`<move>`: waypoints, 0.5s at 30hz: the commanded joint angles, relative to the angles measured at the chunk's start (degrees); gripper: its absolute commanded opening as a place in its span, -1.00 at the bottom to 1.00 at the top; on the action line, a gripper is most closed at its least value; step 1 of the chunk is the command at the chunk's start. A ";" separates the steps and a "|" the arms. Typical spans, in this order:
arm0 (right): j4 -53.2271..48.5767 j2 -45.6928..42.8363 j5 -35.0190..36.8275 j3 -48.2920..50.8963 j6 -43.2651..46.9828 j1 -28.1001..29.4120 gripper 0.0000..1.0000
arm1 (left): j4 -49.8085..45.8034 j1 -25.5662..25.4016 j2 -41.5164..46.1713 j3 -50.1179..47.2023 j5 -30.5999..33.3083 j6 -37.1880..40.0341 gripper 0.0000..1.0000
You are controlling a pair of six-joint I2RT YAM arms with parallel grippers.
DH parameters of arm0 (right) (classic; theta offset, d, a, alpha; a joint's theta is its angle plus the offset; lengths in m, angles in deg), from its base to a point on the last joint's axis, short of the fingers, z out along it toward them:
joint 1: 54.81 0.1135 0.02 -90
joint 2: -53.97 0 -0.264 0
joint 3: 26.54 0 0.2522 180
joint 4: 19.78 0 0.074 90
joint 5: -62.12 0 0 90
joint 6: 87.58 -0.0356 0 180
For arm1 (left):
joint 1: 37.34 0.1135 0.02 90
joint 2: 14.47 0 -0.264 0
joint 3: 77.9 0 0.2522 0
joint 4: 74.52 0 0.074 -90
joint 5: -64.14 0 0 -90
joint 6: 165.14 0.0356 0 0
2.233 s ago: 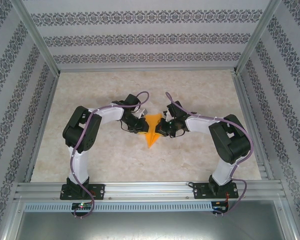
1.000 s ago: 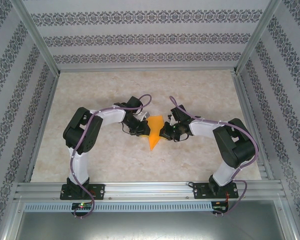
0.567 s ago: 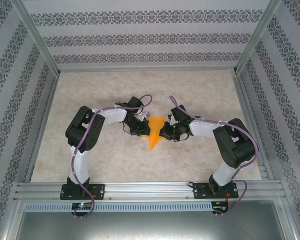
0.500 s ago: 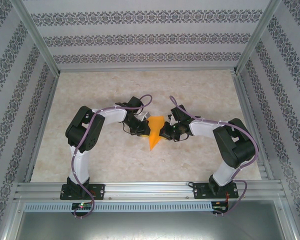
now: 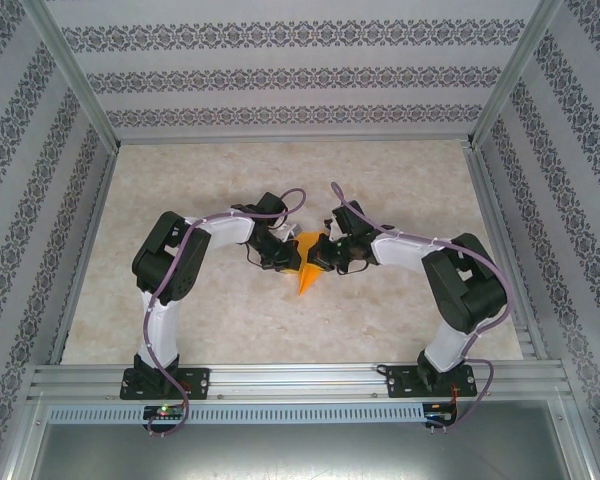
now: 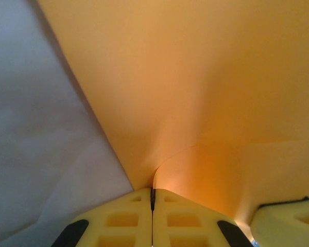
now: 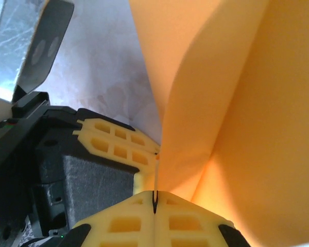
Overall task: Fold a paper plane with a square sheet of paper (pick it up from the middle)
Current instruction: Fourth fold the wing at the center of the table.
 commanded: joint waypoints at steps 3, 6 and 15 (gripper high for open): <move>-1.33 2.39 -0.82 -2.86 0.67 0.66 -0.99 | -1.70 -0.40 -2.00 -0.01 3.39 1.73 -0.85; -3.26 2.86 -0.60 -3.84 1.73 0.76 -0.99 | -1.70 -0.38 -1.95 -0.10 3.39 1.73 -0.85; -11.33 1.86 -0.25 -5.23 6.56 1.24 -0.98 | -1.70 -0.38 -1.93 -0.20 3.39 1.98 -0.85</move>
